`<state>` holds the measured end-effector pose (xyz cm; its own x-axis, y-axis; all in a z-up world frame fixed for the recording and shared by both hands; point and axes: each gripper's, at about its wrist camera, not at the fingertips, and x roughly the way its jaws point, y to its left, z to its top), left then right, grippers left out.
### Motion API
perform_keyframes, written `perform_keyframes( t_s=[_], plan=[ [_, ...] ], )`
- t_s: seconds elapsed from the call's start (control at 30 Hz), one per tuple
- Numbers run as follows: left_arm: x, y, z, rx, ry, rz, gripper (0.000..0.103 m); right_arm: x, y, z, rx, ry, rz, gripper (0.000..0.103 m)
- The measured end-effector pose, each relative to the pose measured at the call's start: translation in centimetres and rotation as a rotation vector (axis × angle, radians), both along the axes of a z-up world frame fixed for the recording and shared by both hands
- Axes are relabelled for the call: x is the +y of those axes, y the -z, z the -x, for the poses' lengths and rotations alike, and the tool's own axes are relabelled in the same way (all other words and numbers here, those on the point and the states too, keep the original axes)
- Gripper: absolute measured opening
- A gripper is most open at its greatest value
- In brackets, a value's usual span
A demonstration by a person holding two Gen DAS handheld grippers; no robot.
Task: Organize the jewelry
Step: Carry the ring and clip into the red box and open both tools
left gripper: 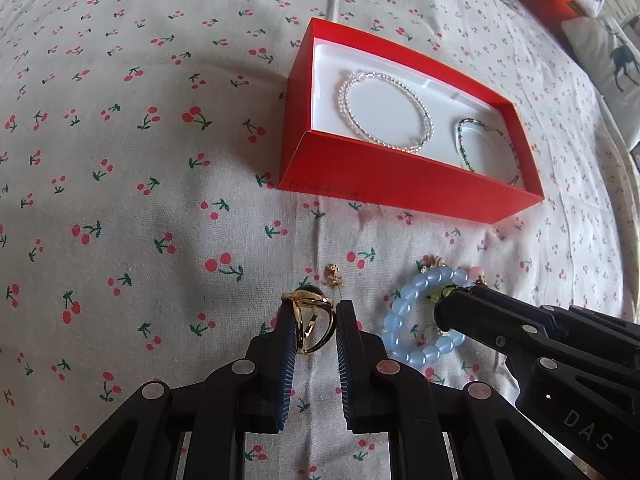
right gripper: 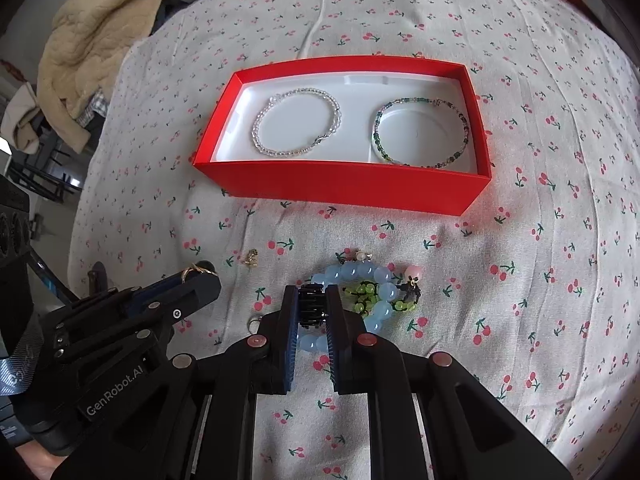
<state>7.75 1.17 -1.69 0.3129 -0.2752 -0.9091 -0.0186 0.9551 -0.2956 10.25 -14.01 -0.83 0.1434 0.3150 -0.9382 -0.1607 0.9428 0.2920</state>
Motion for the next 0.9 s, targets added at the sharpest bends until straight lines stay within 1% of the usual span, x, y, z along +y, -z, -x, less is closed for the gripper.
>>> perform_keyframes(
  t_s=[0.27, 0.6, 0.77, 0.9],
  plan=[
    [0.2, -1.7, -0.1, -0.042, 0.001, 0.026, 0.014, -1.8, -1.3, -0.4, -0.025, 0.057, -0.031, 0.014],
    [0.9, -4.1, -1.2, -0.116, -0.027, 0.077, 0.014, -3.9, -3.9, -1.6, -0.113, 0.153, -0.089, 0.014],
    [0.3, -4.8, -2.6, -0.157, -0.025, 0.107, 0.014, -4.3, -4.0, -2.8, -0.137, 0.188, -0.099, 0.014],
    [-0.6, -4.7, -4.0, -0.176, -0.024, 0.129, 0.014, -4.9, -3.9, -3.9, -0.151, 0.224, -0.123, 0.014]
  ],
)
